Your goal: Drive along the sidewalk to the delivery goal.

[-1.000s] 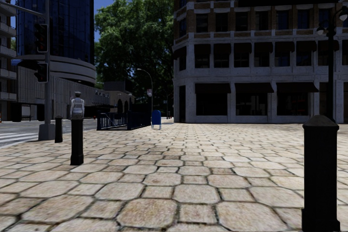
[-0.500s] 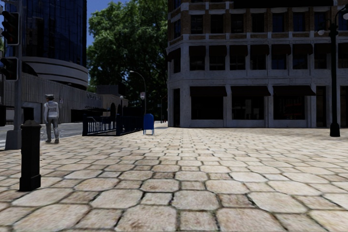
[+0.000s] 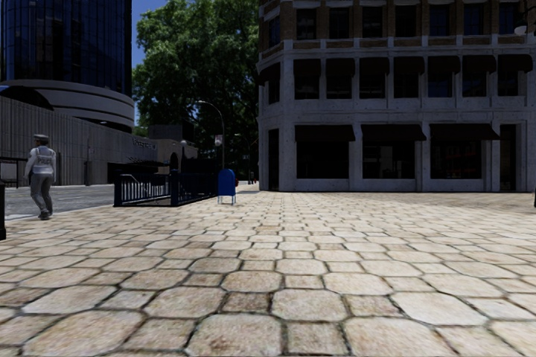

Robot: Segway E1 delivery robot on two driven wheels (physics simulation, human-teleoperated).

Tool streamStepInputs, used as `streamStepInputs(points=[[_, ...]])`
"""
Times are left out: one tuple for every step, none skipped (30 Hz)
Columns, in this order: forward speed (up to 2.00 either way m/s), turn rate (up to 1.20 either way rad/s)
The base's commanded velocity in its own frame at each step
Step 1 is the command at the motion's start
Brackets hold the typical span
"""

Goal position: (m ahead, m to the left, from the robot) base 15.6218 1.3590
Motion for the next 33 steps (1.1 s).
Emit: streamStepInputs(points=[[1.64, 0.00], [1.64, 0.00], [1.65, 0.00], [1.65, 0.00], [2.00, 0.00], [2.00, 0.00], [2.00, 0.00], [2.00, 0.00], [2.00, 0.00], [2.00, 0.00], [2.00, 0.00], [2.00, 0.00], [2.00, 0.00], [2.00, 0.00], [2.00, 0.00], [2.00, 0.00], [2.00, 0.00], [2.00, 0.00], [2.00, 0.00], [2.00, 0.00], [2.00, 0.00], [2.00, 0.00], [2.00, 0.00], [2.00, 0.00], [2.00, 0.00], [2.00, 0.00], [2.00, 0.00], [2.00, 0.00], [2.00, 0.00], [2.00, 0.00], [2.00, 0.00], [2.00, 0.00], [2.00, 0.00]])
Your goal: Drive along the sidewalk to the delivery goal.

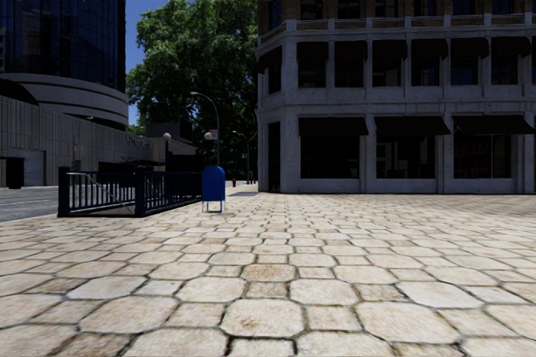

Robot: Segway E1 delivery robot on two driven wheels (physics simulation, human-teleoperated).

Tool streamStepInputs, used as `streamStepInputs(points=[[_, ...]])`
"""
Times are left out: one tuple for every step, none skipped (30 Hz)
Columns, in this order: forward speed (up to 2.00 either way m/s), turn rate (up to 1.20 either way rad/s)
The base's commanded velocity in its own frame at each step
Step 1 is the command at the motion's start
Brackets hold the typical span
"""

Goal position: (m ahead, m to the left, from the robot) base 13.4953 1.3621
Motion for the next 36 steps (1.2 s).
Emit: streamStepInputs(points=[[2.00, 0.00], [2.00, 0.00], [2.00, 0.00], [2.00, 0.00], [2.00, 0.00], [2.00, 0.00], [2.00, 0.00], [2.00, 0.00], [2.00, 0.00], [2.00, 0.00], [2.00, 0.00], [2.00, 0.00], [2.00, 0.00], [2.00, 0.00], [2.00, 0.00], [2.00, 0.00], [2.00, 0.00], [2.00, 0.00], [2.00, 0.00], [2.00, 0.00], [2.00, 0.00], [2.00, 0.00], [2.00, 0.00], [2.00, 0.00], [2.00, 0.00], [2.00, 0.00], [2.00, 0.00], [2.00, 0.00], [2.00, 0.00], [2.00, 0.00], [2.00, 0.00], [2.00, 0.00], [2.00, 0.00], [2.00, 0.00], [2.00, 0.00], [2.00, 0.00]])
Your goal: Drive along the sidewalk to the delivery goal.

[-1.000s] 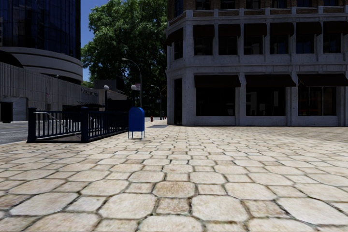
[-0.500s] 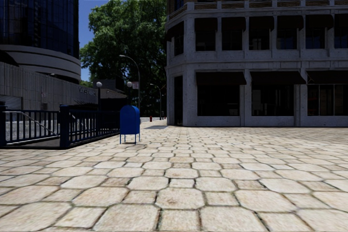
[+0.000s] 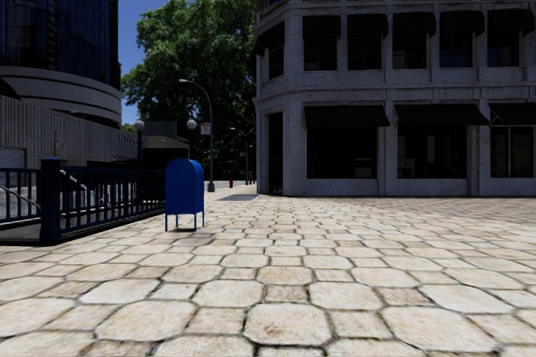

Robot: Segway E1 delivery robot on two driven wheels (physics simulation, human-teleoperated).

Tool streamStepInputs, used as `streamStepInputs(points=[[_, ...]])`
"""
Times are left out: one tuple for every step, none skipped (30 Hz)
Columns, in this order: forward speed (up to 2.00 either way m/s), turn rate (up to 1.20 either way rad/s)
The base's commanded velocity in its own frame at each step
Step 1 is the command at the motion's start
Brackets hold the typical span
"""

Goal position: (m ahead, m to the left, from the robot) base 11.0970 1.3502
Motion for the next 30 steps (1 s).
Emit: streamStepInputs(points=[[2.00, 0.00], [2.00, 0.00], [2.00, 0.00], [2.00, 0.00], [2.00, 0.00], [2.00, 0.00], [2.00, 0.00], [2.00, 0.00], [2.00, 0.00], [2.00, 0.00], [2.00, 0.00], [2.00, 0.00], [2.00, 0.00], [2.00, 0.00], [2.00, 0.00], [2.00, 0.00], [2.00, 0.00], [2.00, 0.00], [2.00, 0.00], [2.00, 0.00], [2.00, 0.00], [2.00, 0.00], [2.00, 0.00], [2.00, 0.00], [2.00, 0.00], [2.00, 0.00], [2.00, 0.00], [2.00, 0.00], [2.00, 0.00], [2.00, 0.00]])
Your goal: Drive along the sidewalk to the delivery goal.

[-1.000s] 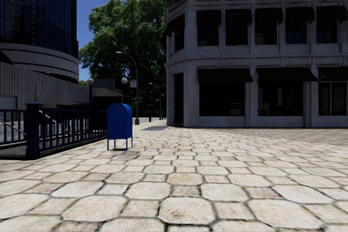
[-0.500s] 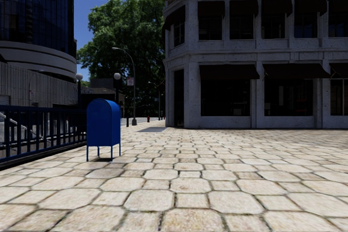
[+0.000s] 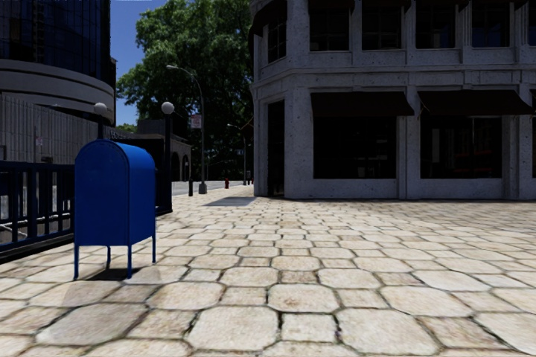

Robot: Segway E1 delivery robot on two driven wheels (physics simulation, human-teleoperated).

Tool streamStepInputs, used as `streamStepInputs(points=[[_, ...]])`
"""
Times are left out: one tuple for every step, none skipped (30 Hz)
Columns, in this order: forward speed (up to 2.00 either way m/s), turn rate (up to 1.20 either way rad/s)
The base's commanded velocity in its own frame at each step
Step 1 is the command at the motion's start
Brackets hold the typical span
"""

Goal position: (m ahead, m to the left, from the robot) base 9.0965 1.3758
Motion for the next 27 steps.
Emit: streamStepInputs(points=[[2.00, 0.00], [2.00, 0.00], [2.00, 0.00], [2.00, 0.00], [2.00, 0.00], [2.00, 0.00], [2.00, 0.00], [2.00, 0.00], [2.00, 0.00], [2.00, 0.00], [2.00, 0.00], [2.00, 0.00], [2.00, 0.00], [2.00, 0.00], [2.00, 0.00], [2.00, 0.00], [2.00, 0.01], [2.00, 0.01], [2.00, 0.13], [2.00, 0.19], [2.00, 0.21], [2.00, 0.22], [2.00, 0.22], [2.00, 0.22], [2.00, 0.22], [2.00, 0.22], [2.00, 0.22]])
